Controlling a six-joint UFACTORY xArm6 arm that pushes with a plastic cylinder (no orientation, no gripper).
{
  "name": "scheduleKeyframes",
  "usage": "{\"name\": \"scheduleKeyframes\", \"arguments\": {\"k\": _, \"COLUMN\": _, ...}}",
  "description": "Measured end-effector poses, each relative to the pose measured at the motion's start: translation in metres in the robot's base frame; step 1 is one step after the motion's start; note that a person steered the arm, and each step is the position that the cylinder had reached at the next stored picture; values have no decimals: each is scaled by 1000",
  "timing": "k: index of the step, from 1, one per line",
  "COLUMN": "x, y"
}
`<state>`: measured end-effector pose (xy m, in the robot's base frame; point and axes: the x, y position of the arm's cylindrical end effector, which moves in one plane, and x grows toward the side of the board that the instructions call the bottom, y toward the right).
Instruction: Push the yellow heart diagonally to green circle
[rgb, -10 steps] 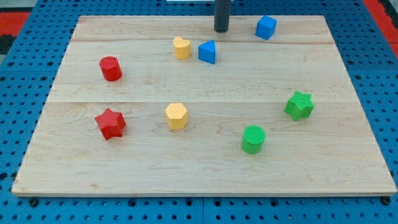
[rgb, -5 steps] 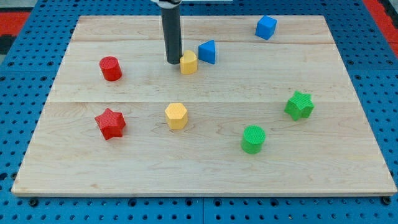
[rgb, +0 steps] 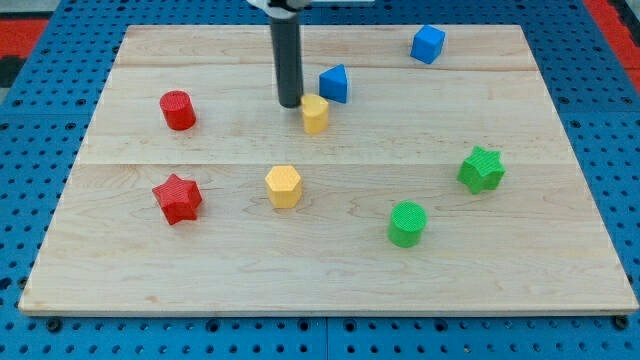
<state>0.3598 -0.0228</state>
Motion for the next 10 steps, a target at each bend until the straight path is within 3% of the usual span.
{"name": "scheduleKeyframes", "arguments": {"k": 1, "x": 7, "y": 14}}
{"name": "scheduleKeyframes", "arguments": {"k": 2, "x": -12, "y": 33}}
{"name": "scheduleKeyframes", "arguments": {"k": 3, "x": 19, "y": 100}}
{"name": "scheduleKeyframes", "arguments": {"k": 6, "x": 37, "y": -4}}
{"name": "scheduleKeyframes", "arguments": {"k": 9, "x": 74, "y": 12}}
{"name": "scheduleKeyframes", "arguments": {"k": 10, "x": 119, "y": 12}}
